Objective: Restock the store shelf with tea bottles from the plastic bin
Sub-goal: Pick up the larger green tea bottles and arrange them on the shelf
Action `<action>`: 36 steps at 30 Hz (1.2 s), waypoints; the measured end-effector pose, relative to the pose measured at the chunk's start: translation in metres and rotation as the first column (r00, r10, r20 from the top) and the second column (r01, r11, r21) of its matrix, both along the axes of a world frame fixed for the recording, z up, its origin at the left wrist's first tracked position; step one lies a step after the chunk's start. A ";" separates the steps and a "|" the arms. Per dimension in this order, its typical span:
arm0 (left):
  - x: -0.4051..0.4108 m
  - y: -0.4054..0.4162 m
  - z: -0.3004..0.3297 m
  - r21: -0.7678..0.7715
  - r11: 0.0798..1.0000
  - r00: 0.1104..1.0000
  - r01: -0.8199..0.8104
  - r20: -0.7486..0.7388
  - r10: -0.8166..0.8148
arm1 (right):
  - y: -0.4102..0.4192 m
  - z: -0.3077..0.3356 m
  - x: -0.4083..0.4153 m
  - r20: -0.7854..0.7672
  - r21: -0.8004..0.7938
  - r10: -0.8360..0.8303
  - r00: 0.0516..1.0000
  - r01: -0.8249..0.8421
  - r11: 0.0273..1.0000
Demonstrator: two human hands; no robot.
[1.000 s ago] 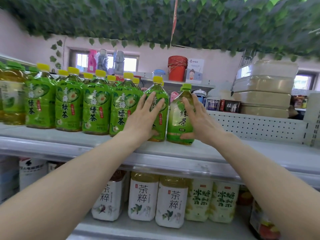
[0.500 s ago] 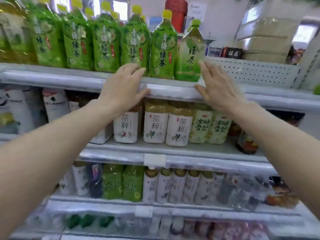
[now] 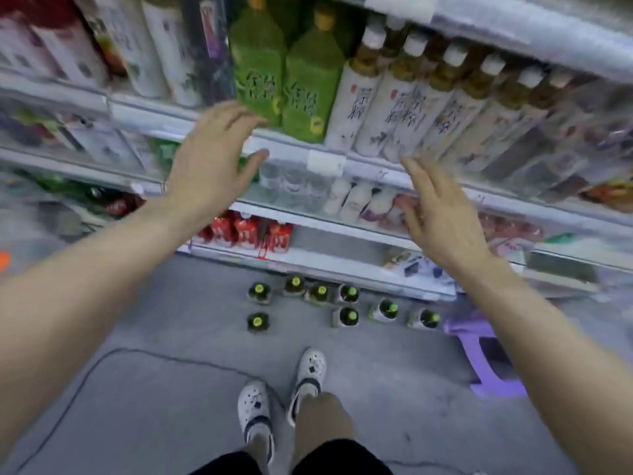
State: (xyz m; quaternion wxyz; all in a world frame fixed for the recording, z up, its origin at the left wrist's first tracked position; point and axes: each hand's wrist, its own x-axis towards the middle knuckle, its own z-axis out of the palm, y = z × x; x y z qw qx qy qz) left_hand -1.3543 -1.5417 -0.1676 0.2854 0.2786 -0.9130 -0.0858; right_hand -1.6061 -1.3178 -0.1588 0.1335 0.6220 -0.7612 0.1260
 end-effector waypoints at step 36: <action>0.046 0.138 -0.728 0.664 0.625 0.886 -0.410 0.454 0.098 | -0.095 -0.731 0.026 0.377 0.351 -0.039 0.925 -0.104 0.930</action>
